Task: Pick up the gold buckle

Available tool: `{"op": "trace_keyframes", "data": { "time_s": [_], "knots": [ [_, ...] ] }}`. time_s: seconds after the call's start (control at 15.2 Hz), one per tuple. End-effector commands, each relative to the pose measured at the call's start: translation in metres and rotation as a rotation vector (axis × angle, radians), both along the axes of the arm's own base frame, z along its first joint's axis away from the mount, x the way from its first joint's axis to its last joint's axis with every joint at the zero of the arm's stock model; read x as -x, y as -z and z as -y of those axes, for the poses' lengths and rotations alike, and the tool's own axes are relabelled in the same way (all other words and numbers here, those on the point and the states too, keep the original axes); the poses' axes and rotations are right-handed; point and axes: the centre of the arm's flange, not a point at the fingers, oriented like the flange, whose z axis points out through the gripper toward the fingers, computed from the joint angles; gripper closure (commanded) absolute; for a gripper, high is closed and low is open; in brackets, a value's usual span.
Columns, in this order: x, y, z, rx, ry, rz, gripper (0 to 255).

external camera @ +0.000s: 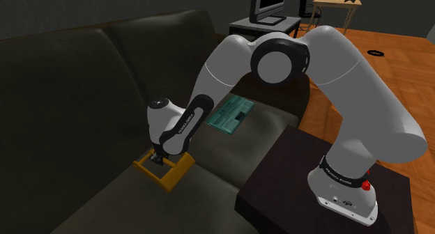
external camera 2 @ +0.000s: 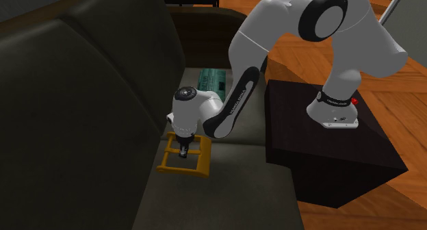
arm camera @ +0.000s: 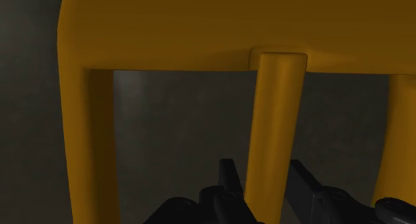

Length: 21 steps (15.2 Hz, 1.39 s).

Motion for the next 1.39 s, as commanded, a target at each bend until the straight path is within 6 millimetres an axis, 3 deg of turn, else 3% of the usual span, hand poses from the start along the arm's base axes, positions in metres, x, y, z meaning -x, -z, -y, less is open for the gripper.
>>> {"op": "trace_keyframes", "data": {
  "time_s": [0.0, 0.46, 1.32],
  "knots": [
    [0.0, 0.0, 0.0, 0.0, 0.0, 0.0, 255],
    [0.0, -0.001, 0.0, 0.0, 0.0, 0.0, 255],
    [0.0, -0.069, 0.0, 0.0, 0.0, 0.0, 255]
  ]
}}
